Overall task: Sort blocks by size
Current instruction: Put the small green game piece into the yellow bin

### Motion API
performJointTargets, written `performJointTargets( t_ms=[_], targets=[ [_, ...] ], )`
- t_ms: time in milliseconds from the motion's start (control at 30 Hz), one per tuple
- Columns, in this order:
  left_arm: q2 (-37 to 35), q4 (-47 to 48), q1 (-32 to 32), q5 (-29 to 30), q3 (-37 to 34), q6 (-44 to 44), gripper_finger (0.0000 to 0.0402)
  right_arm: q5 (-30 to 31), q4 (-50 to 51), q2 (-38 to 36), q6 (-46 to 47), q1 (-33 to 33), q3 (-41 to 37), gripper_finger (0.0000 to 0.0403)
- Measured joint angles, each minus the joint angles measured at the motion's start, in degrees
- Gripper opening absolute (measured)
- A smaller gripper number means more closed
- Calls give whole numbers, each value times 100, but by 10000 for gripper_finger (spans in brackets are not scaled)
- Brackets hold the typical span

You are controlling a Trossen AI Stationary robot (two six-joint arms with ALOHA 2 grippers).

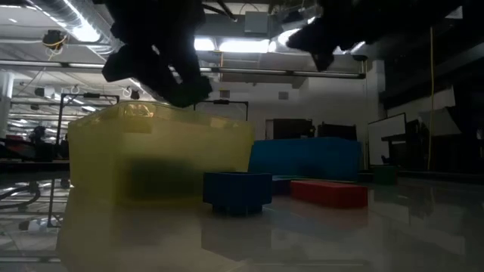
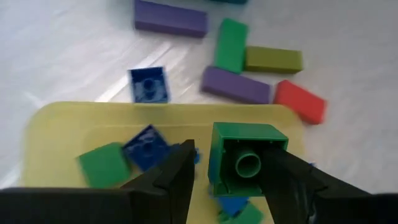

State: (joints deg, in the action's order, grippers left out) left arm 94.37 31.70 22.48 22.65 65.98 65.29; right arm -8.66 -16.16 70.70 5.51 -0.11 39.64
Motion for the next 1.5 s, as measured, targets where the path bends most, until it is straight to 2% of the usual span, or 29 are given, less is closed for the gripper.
performJointTargets(
  t_ms=[333,467,700,900,1300,1500],
  targets=[
    [0,-245,84,1,0,63,155,161,-2981,1817,49,876,2,51],
    [0,-245,83,1,0,73,155,161,-3759,2474,51,1081,127,51],
    [-2,-385,83,5,0,71,155,160,-3438,3340,24,1177,918,51],
    [0,-365,94,-66,-13,49,155,130,-3007,3741,23,1175,1317,51],
    [-92,-437,179,62,10,-63,155,310,-1869,3831,12,1173,1324,51],
    [-236,-358,249,32,2,-102,155,310,-1749,3729,-98,1173,1322,51]
  ],
)
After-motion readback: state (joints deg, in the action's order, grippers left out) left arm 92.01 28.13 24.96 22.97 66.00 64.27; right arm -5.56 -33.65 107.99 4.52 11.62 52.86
